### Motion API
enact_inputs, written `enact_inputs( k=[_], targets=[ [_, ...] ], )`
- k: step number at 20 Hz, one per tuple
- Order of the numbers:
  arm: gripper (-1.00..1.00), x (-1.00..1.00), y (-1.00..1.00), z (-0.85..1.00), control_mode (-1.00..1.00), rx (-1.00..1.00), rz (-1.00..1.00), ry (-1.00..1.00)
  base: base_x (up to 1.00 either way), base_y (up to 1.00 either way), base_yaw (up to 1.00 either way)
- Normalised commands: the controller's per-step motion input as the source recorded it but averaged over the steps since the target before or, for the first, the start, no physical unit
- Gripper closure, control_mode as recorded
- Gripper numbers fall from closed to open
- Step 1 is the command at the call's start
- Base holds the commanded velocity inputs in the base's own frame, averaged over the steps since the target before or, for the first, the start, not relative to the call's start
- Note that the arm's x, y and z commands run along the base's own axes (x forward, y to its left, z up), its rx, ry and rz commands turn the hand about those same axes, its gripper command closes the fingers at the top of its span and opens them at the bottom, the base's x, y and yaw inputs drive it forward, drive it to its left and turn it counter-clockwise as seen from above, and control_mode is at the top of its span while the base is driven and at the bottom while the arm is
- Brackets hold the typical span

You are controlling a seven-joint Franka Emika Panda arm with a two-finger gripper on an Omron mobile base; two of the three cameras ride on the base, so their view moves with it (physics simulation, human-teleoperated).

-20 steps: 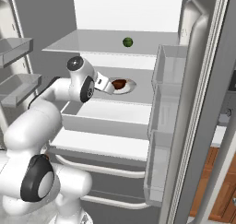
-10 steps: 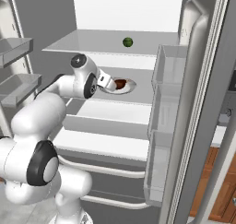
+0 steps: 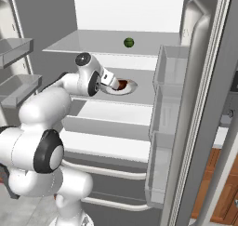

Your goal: Transport the steak from the fridge to the microwave and turn on the microwave.

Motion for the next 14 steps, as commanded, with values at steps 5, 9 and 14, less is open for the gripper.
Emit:
enact_inputs(
  k=[5,9,14],
  targets=[
    [-1.00,0.25,-0.01,-0.13,-1.00,0.00,0.00,0.00,0.00,0.00,0.00],
    [-1.00,0.20,-0.06,-0.14,-1.00,0.00,0.00,0.00,0.00,0.00,0.00],
    [-1.00,0.18,-0.04,-0.08,-1.00,0.00,0.00,0.00,0.00,0.00,0.00]
  ],
)
